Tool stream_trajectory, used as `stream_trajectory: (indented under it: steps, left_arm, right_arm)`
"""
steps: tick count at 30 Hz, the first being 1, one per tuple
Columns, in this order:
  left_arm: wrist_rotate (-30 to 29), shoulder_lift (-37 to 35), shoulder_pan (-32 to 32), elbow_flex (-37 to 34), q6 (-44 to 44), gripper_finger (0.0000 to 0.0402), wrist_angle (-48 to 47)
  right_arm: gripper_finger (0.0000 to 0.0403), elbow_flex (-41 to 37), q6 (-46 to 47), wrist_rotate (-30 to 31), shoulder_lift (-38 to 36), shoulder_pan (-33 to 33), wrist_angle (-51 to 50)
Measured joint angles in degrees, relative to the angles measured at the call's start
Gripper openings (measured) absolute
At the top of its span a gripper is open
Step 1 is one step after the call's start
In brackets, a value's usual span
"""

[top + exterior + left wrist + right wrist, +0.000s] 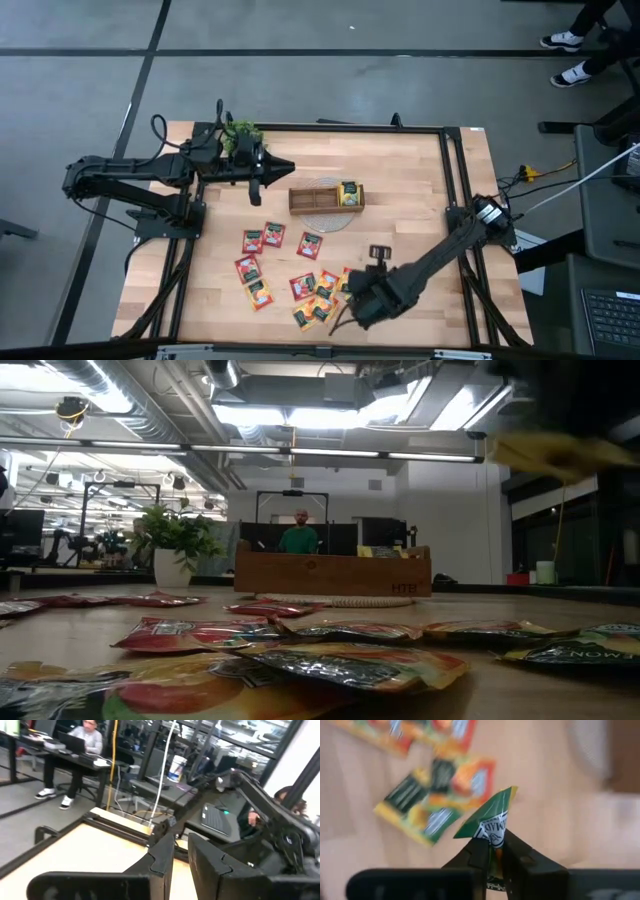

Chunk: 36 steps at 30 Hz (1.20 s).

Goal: Pick & Place Tea
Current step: Put the yellow tea bag into the right section of the wooden organizer

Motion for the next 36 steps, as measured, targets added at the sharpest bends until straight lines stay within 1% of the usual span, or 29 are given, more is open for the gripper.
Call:
stream_trajectory:
  steps: [2, 5, 8, 12, 19, 22, 26, 28, 31, 34, 36]
  left_arm:
    - [1.1, 0.1, 0.0, 0.0, -0.1, 0.0056, -0.1]
    - [1.9, 0.4, 0.0, 0.0, -0.2, 0.0057, 0.0]
    - [2.0, 0.4, -0.1, 0.0, -1.5, 0.0054, 0.0]
    - [2.0, 0.4, -0.1, 0.0, -1.6, 0.0052, -0.1]
    - [2.0, 0.4, -0.1, 0.0, -1.5, 0.0056, -0.1]
    - [2.0, 0.4, -0.1, 0.0, -2.5, 0.0055, -0.1]
    - [1.8, 0.4, -0.1, 0.0, -4.4, 0.0056, -0.1]
    - [1.7, 0.7, -0.1, 0.0, -5.0, 0.0062, 0.0]
    - [1.7, 1.7, -0.1, 0.0, -8.5, 0.0079, 0.0]
    - [2.6, 3.6, -0.1, 0.0, -12.4, 0.0107, 0.1]
    - [4.2, 5.3, -0.1, 0.0, -13.4, 0.0131, 1.6]
  right_arm:
    - [0.0037, 2.8, -2.8, 2.2, 0.0, -1.6, -2.1]
    - [0.0044, 7.1, -6.0, 3.7, 0.0, -4.1, -4.3]
    - [0.0053, 11.1, -9.0, 5.0, 0.0, -6.4, -6.5]
    - [0.0053, 16.5, -12.5, 8.1, -0.1, -9.1, -9.5]
    - [0.0038, 25.1, -17.6, 11.0, -0.1, -13.7, -15.7]
    - [0.004, 28.6, -19.0, 12.4, -0.1, -15.6, -17.4]
    - [0.0049, 32.4, -21.9, 12.8, -0.1, -18.2, -17.4]
    - [0.0048, 33.6, -22.5, 13.5, -0.2, -19.4, -17.4]
    - [0.0043, 35.3, -24.1, 14.0, -0.2, -21.2, -17.3]
    - [0.0038, 36.4, -26.1, 14.1, -0.2, -22.9, -16.6]
    - [0.0038, 36.7, -27.0, 14.1, -0.2, -24.0, -16.0]
